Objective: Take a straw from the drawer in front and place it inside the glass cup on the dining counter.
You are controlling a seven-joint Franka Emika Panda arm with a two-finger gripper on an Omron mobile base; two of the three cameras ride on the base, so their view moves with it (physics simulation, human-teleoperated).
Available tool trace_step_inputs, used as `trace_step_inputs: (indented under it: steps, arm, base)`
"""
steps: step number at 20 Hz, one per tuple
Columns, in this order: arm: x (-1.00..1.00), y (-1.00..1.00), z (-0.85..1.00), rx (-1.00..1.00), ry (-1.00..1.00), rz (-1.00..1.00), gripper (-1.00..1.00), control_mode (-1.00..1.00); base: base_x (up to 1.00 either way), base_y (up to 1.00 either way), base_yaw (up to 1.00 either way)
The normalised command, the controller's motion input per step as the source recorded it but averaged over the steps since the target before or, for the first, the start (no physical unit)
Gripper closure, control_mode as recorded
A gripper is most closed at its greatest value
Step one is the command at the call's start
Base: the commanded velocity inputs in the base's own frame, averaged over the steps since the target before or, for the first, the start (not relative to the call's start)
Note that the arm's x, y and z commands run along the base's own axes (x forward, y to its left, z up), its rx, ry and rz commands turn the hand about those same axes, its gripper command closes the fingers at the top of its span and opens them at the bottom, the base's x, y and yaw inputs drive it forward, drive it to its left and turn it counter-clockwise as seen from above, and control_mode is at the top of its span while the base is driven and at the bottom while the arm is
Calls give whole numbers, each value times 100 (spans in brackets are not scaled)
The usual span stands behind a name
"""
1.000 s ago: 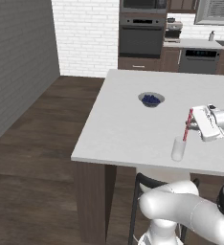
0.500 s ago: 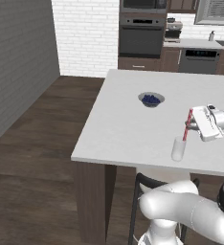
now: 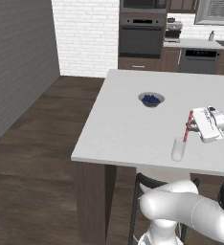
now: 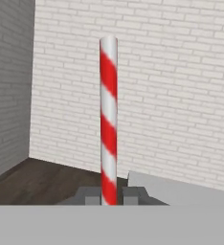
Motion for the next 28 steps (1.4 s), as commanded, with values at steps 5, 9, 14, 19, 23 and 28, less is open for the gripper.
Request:
trace_step_inputs:
  steps: [5,9,14,19,23,28]
  arm:
    - [7,-4,-3,0,0,0,100,-100]
    - [14,-3,-2,0,0,0,100,-100]
    - [12,-3,-4,1,0,0,100,-100]
    - [5,-5,-10,0,0,0,100,-100]
    - [4,-5,-12,0,0,0,100,-100]
    - [5,-6,-5,0,0,0,100,-100]
  base:
    - [0,0,0]
    - [0,0,0]
    - [0,0,0]
    - [0,0,0]
    - [0,0,0]
    - [0,0,0]
